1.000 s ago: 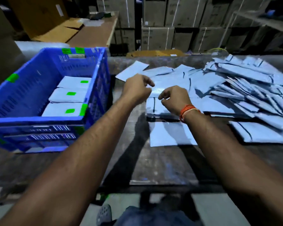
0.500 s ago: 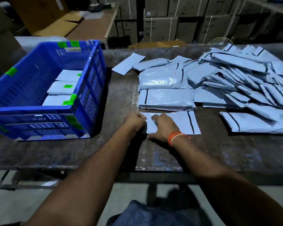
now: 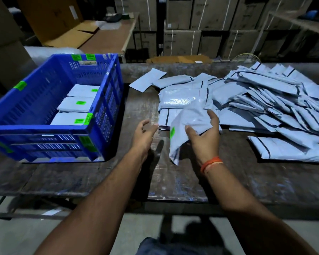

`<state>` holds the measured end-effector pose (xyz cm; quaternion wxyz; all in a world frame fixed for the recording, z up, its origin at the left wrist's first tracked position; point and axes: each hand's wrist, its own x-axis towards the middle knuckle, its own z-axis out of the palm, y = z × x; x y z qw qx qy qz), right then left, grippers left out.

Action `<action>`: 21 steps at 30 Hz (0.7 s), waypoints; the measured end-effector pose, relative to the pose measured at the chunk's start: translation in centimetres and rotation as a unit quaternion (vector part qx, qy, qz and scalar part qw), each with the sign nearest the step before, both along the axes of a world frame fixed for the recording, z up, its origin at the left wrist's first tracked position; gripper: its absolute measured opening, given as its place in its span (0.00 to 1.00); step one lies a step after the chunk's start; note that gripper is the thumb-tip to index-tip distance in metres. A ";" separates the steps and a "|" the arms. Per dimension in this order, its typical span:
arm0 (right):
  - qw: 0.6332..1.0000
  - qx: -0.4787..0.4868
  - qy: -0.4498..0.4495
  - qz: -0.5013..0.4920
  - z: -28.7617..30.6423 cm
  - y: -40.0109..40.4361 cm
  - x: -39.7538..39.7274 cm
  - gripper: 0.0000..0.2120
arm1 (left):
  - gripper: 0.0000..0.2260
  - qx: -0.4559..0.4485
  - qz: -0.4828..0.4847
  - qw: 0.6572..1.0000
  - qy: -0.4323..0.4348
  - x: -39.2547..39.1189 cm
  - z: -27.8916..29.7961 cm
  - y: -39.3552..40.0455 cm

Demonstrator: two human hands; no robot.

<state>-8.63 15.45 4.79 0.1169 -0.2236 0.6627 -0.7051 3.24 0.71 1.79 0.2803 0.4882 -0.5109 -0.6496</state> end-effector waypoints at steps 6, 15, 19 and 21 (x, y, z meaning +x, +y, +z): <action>0.927 -0.129 -0.352 -0.022 -2.6 1.3 0.2 0.32 | 0.28 0.082 -0.041 0.995 0.036 0.4 -0.2 2.4; 0.922 -0.080 -0.350 -0.145 -6.0 4.9 -0.9 0.27 | 0.18 0.005 -0.065 0.998 0.020 -1.1 -1.8 3.6; 0.933 0.046 -0.293 -0.203 -6.3 7.0 -1.2 0.33 | 0.12 -0.122 -0.088 0.988 -0.027 -2.0 -3.0 3.8; 0.941 0.161 -0.217 -0.205 -6.1 8.1 -1.3 0.41 | 0.11 -0.224 -0.136 0.961 -0.091 -2.3 -3.5 3.9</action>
